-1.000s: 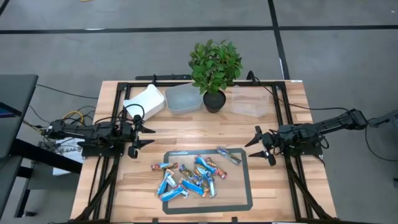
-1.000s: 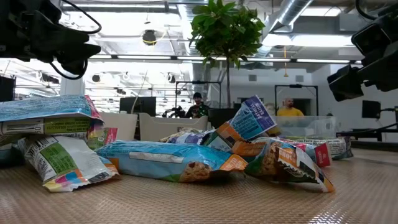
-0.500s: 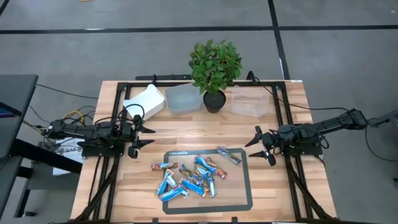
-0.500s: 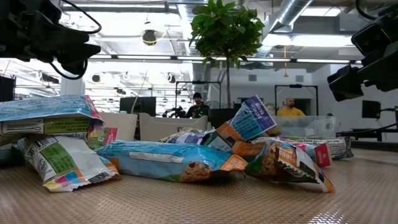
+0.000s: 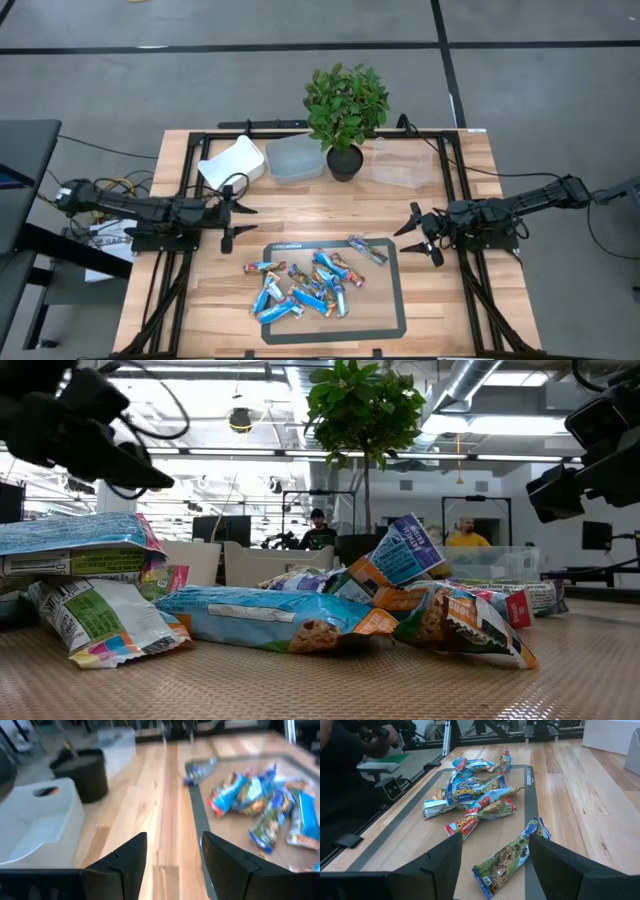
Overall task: Pick and place Granola Bars by type
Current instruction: Put the red granola bar into the gray bin
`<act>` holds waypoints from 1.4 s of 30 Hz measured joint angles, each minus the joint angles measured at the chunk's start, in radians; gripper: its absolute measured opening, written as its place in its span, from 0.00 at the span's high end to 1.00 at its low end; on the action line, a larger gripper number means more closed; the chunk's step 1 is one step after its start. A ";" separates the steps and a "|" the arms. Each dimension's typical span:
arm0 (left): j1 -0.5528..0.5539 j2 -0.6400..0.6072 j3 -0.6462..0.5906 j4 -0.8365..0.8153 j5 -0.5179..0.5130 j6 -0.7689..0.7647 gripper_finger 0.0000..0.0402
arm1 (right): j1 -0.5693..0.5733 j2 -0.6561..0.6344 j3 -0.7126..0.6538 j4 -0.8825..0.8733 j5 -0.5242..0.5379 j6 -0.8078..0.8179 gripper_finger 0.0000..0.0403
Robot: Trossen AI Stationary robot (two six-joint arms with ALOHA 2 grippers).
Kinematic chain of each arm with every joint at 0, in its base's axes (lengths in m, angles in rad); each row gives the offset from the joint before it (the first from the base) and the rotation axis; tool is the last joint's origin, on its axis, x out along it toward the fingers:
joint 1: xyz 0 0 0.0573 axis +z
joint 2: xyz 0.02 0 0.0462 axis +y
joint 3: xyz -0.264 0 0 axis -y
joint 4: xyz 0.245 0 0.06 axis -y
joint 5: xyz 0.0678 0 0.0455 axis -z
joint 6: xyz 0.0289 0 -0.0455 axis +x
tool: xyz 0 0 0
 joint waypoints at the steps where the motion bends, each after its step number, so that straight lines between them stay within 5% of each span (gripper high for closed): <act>1: -0.011 0.060 0.033 -0.013 0.000 -0.002 0.54 | 0.000 0.000 0.000 0.000 0.000 0.000 0.45; 11: -0.202 0.601 0.401 -0.286 0.011 -0.063 0.54 | 0.000 0.000 0.000 0.000 0.000 0.000 0.45; 18: -0.271 0.829 0.527 -0.428 0.068 -0.184 0.54 | 0.000 0.000 0.000 0.000 0.000 0.000 0.45; 28: -0.304 0.965 0.534 -0.424 0.134 -0.339 0.54 | 0.000 0.000 0.000 0.000 0.000 0.000 0.45; 42: -0.295 0.987 0.509 -0.437 0.134 -0.390 0.54 | 0.000 0.000 0.000 0.000 0.000 0.000 0.45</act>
